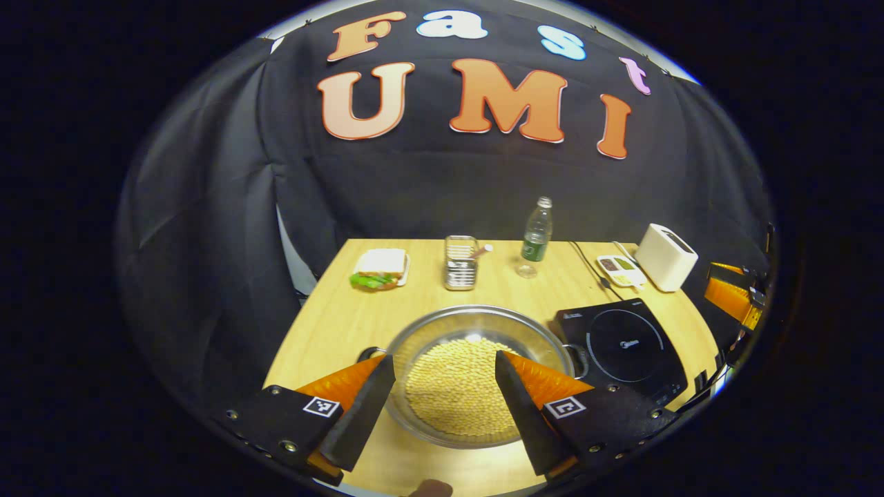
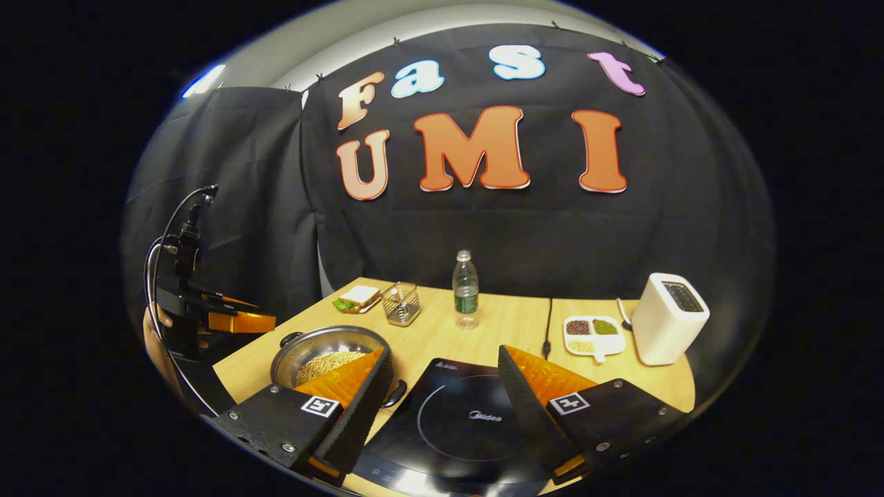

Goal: First push the handle of the pot to place it horizontally, then grasp the pot with both hands and set it on the induction cooktop.

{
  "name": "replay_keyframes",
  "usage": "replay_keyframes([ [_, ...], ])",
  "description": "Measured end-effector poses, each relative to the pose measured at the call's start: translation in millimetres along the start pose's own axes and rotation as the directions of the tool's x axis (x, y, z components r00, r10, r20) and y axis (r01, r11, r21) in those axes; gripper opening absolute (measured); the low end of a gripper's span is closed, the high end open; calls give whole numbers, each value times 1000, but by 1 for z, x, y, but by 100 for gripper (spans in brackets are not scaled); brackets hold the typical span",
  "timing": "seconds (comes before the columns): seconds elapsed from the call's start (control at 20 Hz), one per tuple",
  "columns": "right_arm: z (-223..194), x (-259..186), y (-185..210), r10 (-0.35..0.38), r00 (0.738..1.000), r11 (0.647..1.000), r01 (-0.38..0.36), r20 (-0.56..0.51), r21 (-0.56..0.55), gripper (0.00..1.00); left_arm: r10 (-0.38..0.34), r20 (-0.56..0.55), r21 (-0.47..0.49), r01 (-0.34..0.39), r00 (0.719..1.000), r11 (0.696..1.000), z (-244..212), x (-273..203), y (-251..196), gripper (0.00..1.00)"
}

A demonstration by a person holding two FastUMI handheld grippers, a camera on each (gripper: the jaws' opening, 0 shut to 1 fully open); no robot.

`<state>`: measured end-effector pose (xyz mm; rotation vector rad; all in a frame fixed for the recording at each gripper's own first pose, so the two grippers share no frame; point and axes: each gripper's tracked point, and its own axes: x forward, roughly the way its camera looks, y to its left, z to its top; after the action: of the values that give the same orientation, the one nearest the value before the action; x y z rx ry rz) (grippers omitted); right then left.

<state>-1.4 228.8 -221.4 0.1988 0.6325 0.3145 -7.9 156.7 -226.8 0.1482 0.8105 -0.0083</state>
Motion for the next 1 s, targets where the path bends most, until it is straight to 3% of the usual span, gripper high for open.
replay_keyframes([
  [0.25, -34, 31, 52, 59, 986, 997, -52, -156, 50, 95, 5, -18, 40, -5, 1000, 999, -1, 7, 33, 91],
  [0.5, -73, 63, 88, 72, 949, 996, -51, -307, 75, 94, -19, -87, 9, 19, 996, 1000, -28, 32, 50, 93],
  [1.0, -130, 108, 91, -11, 860, 992, 74, -511, 104, 92, -31, -161, -41, 25, 986, 999, -61, 79, 78, 92],
])
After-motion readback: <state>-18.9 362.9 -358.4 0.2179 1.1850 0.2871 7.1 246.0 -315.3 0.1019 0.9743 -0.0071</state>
